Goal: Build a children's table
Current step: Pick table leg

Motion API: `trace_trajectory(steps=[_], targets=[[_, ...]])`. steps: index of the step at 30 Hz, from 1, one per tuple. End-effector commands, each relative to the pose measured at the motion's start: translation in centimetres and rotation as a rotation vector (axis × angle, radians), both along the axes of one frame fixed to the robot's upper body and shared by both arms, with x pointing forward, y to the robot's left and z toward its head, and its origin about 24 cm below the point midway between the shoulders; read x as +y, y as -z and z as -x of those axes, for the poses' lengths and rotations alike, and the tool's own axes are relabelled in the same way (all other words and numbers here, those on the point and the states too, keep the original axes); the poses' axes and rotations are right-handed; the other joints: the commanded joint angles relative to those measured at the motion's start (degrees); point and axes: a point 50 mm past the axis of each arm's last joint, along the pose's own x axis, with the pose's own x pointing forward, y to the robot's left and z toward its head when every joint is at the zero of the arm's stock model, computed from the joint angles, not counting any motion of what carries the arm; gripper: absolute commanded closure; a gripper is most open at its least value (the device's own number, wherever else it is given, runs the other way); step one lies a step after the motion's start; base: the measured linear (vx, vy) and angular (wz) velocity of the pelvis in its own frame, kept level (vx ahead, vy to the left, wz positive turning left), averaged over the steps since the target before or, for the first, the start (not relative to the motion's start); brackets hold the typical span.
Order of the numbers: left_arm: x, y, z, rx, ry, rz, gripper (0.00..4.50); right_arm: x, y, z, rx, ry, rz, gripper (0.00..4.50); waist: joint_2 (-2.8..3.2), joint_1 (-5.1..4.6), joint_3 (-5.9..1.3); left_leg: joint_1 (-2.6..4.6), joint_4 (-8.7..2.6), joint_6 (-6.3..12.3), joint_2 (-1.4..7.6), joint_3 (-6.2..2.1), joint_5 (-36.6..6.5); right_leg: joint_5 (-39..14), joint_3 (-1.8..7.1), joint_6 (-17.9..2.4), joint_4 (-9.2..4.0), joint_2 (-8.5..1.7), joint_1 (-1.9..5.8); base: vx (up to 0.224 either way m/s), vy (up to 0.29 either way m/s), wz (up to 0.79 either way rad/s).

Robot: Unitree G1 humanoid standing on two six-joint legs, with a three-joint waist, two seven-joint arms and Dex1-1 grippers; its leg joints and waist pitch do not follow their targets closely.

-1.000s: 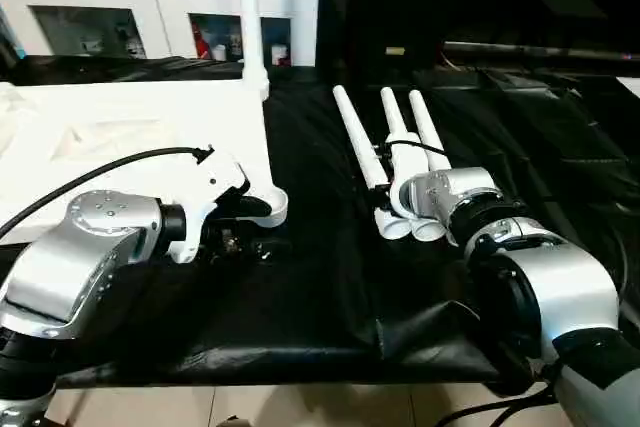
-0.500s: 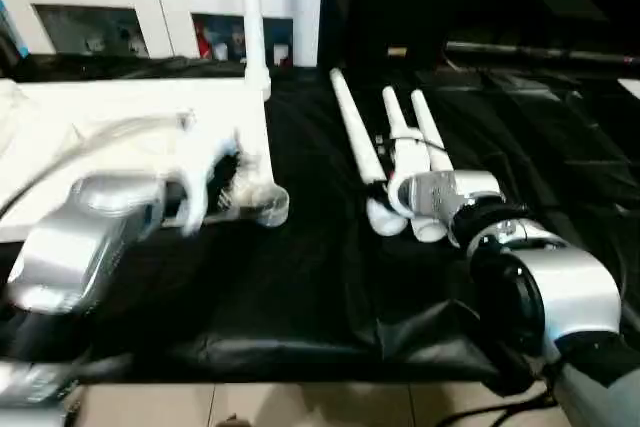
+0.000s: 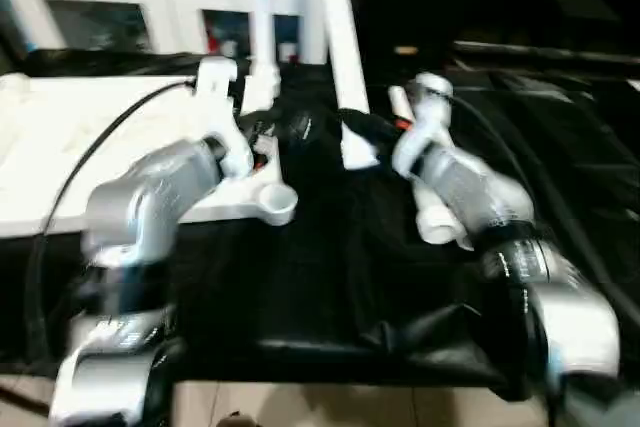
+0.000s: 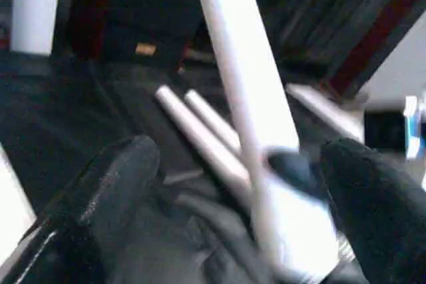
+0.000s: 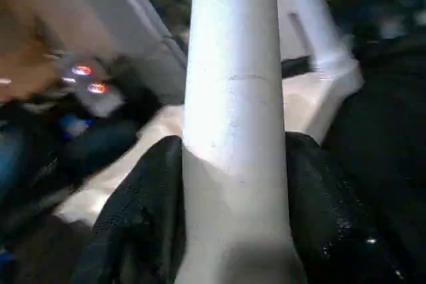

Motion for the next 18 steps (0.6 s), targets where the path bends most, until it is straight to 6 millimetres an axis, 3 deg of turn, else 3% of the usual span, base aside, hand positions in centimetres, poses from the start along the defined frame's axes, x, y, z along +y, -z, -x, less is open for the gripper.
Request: trace_trajectory(steps=[1, 2, 8, 15, 16, 18], targets=[[-0.6, -1.2, -0.3, -0.004, 0.030, 0.080, 0.00, -0.4, -1.5, 1.0, -0.097, -0.094, -0.070, 2.59, 0.74, 0.46, -4.82, 0.16, -3.03, 3.73, 0.88, 0.10, -3.4, 1.9, 3.34, -12.5, -3.99, -4.41, 4.56, 0.000, 0.000, 0.00], [-0.7, -1.6, -0.4, -0.007, 0.039, 0.106, 0.00, -0.5, -1.5, 1.5, -0.115, -0.125, -0.080, 2.59, 0.75, 0.61, -4.97, 0.12, -3.15, 3.31, 1.20, -0.21, -3.8, 1.1, 3.29, -12.5, -3.66, -4.68, 4.57, 0.000, 0.000, 0.00], [-1.5, -2.9, -0.6, -0.007, 0.090, 0.191, 0.00, 0.1, -1.8, 3.3, -0.178, -0.242, -0.078, 2.59, 0.80, 1.01, -4.60, 0.09, -3.35, 1.50, 0.93, -0.25, -5.2, -6.8, 3.22, -9.5, -4.84, -4.74, 4.50, 0.000, 0.000, 0.00], [-2.5, -2.4, -0.5, 0.025, 0.112, 0.195, 0.00, 1.6, -1.5, 4.2, -0.186, -0.327, 0.011, 2.59, 0.86, 1.33, -4.76, 0.06, -3.32, 1.19, 1.05, -0.35, -4.0, -5.8, 3.22, -8.8, -4.73, -4.73, 4.29, 0.000, 0.000, 0.00], [-2.6, -2.6, -0.4, 0.022, 0.129, 0.221, 0.00, 1.9, -1.3, 4.3, -0.181, -0.332, 0.045, 2.59, 0.36, 1.38, -4.76, 0.07, -3.32, 1.17, 1.05, -0.26, -3.8, -5.1, 3.24, -9.0, -4.71, -4.72, 4.28, 0.000, 0.000, 0.00], [-2.6, -3.0, -0.3, 0.012, 0.129, 0.258, 0.00, 2.3, -0.9, 4.1, -0.166, -0.314, 0.095, 2.59, 0.51, 1.53, -4.70, -0.02, -3.33, 0.94, 1.01, -0.30, -3.7, -4.9, 3.24, -9.3, -4.62, -4.81, 4.30, 0.000, 0.000, 0.00]])
